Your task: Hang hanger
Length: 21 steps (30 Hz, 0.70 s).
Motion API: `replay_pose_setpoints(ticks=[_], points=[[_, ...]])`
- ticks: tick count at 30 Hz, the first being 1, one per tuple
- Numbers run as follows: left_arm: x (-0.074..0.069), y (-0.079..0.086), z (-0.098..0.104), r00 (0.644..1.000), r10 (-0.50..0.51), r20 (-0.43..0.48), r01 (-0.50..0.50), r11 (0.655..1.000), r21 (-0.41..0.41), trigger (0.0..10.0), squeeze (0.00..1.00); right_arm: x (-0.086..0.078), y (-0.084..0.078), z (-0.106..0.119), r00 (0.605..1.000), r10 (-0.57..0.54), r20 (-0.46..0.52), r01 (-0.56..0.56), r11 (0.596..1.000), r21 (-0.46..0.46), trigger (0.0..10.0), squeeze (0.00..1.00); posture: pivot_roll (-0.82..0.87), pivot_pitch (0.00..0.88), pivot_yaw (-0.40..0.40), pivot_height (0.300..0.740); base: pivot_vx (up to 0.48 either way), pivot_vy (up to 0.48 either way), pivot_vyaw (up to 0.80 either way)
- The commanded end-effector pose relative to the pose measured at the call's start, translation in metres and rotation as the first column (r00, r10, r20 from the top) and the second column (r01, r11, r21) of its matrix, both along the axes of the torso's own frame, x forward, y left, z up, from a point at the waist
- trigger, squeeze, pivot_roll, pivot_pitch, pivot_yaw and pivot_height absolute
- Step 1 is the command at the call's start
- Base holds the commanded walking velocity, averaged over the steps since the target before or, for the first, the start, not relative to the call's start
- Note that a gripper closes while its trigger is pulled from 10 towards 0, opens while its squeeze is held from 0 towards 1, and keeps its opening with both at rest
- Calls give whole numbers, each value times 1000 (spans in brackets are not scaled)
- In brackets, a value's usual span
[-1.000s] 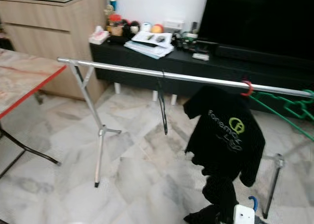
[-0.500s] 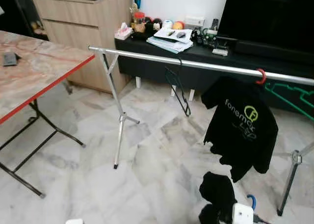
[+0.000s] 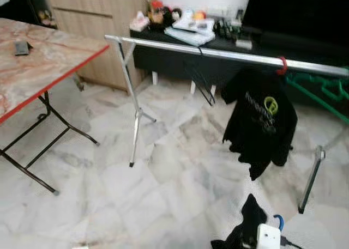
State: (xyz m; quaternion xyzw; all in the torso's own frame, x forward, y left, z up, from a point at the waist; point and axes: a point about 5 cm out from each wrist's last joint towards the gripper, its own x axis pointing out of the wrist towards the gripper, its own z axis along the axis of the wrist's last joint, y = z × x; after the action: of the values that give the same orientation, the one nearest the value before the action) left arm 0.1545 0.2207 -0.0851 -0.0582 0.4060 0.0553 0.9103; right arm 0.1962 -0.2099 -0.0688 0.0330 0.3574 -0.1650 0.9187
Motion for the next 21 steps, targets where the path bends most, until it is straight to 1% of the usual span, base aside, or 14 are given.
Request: replay_pose_setpoints(ticks=[1,6,15,21], points=[[-5,2,-2,1000,-5,-30,6,1000,13,10000,0,0,4,-1,1000,-4,3,4,1000,11,10000,0,8,97,-25,740,-296,0,0],[-5,1,-2,1000,-6,-29,7,1000,12,10000,0,0,4,0,1000,-11,5,11,1000,13,10000,0,8,97,-25,740,-294,0,-81],[-5,1,-2,1000,-6,-24,7,1000,12,10000,0,1,4,0,1000,-9,4,9,1000,10,10000,0,8,96,-25,740,-293,0,-769],[-5,3,-2,1000,-6,-22,7,1000,13,10000,0,2,3,1,1000,-11,9,11,1000,2,10000,0,8,97,-24,740,-294,0,0]])
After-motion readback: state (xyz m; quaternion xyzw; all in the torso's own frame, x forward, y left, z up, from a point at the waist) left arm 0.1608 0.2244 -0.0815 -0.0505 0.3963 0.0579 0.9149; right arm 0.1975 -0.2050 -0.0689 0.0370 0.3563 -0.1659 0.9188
